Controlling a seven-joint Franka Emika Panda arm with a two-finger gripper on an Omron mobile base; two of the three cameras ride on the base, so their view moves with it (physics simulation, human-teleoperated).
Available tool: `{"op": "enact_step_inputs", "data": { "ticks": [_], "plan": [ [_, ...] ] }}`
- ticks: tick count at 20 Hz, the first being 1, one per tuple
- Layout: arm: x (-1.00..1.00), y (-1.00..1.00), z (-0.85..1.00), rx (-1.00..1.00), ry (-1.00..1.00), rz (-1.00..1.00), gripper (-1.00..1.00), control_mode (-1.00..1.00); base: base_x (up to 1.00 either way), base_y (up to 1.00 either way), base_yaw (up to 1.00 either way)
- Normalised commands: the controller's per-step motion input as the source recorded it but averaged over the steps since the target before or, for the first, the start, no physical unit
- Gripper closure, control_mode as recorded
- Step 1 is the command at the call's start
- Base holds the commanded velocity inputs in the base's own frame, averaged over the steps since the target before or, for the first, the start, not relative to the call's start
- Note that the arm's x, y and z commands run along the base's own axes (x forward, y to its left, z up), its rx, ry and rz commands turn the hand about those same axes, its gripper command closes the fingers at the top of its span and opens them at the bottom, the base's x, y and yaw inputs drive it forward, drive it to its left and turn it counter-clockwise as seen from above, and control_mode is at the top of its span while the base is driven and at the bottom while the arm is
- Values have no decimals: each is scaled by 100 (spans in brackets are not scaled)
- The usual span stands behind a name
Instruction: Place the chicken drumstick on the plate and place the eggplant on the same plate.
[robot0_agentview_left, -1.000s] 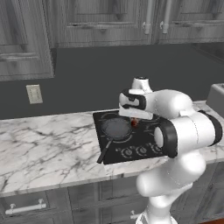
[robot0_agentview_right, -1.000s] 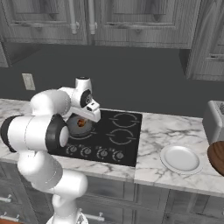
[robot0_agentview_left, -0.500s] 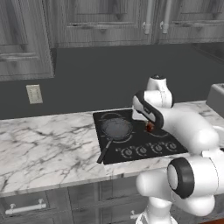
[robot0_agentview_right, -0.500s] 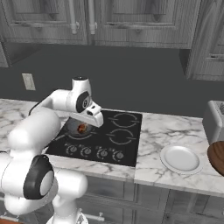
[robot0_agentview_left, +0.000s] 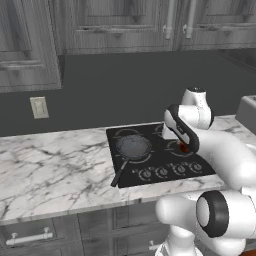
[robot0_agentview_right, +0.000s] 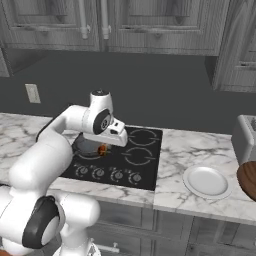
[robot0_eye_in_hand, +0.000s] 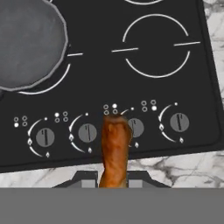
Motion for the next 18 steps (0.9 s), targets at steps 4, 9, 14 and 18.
{"op": "enact_step_inputs", "data": {
  "ticks": [4, 9, 14, 18],
  "plan": [
    [-7, 12, 23, 0, 5, 3, 100, -100, 0, 0, 0],
    [-8, 6, 20, 0, 5, 1, 100, -100, 0, 0, 0],
    [-25, 0, 2, 0, 2, 6, 100, -100, 0, 0, 0],
    [0, 0, 0, 0, 0, 0, 100, 100, -81, -13, 0]
  ]
}}
